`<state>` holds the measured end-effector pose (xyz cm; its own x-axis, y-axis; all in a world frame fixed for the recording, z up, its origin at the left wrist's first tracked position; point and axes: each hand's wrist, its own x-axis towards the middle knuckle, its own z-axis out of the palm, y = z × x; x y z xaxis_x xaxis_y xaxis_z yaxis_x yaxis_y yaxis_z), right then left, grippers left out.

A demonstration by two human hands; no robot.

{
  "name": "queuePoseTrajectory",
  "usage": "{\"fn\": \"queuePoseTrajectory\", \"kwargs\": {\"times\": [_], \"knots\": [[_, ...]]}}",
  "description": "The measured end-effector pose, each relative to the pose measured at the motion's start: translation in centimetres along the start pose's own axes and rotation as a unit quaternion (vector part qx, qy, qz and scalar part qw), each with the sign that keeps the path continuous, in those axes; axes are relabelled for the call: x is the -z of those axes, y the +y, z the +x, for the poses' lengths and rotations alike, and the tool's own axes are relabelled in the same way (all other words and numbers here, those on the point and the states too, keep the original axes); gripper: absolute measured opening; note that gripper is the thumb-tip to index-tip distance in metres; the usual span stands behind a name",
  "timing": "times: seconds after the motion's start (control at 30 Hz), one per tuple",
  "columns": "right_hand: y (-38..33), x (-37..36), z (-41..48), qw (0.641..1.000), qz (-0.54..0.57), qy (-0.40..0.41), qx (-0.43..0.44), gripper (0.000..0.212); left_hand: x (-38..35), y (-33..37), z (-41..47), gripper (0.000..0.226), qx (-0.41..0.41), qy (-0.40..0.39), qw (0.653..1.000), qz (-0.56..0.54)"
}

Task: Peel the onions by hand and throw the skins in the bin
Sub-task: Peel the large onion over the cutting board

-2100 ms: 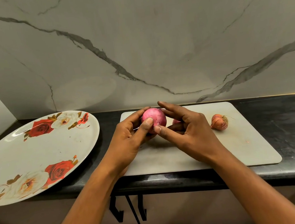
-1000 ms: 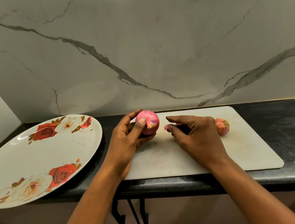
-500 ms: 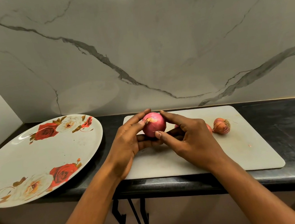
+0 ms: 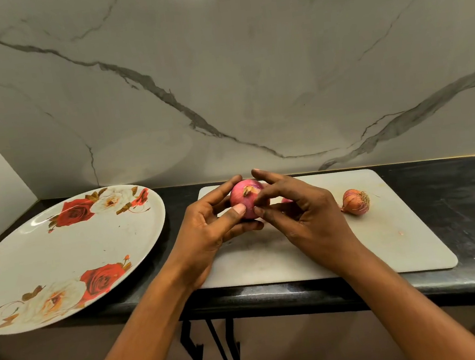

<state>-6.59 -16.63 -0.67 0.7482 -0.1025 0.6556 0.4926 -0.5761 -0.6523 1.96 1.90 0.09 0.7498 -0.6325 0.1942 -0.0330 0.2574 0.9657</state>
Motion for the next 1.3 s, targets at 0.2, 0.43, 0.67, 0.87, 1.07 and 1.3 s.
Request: {"fn": "queuePoseTrajectory", "kwargs": {"times": [0.2,0.43,0.67,0.87,1.07,1.3], "knots": [[0.0,0.0,0.1,0.999,0.035,0.005,-0.016,0.033,0.4,-0.3,0.1,0.058,-0.004,-0.010,1.000,0.008],[0.4,0.0,0.1,0.999,0.026,-0.009,-0.029,0.023,0.4,-0.4,0.0,0.060,-0.009,-0.004,1.000,0.017],[0.1,0.0,0.1,0.999,0.030,0.002,-0.030,0.035,0.3,-0.3,-0.1,0.058,-0.015,-0.005,1.000,0.013],[-0.2,0.2,0.0,0.999,0.013,0.033,-0.002,0.038,0.3,-0.2,-0.1,0.055,-0.005,-0.011,1.000,0.013],[-0.6,0.1,-0.2,0.998,0.035,0.051,-0.023,0.043,0.1,-0.2,-0.2,0.055,-0.017,-0.005,0.999,0.033],[-0.7,-0.1,-0.1,0.995,0.027,0.030,-0.089,0.044,0.1,-0.2,-0.5,0.063,-0.040,-0.017,0.997,0.069]]}}
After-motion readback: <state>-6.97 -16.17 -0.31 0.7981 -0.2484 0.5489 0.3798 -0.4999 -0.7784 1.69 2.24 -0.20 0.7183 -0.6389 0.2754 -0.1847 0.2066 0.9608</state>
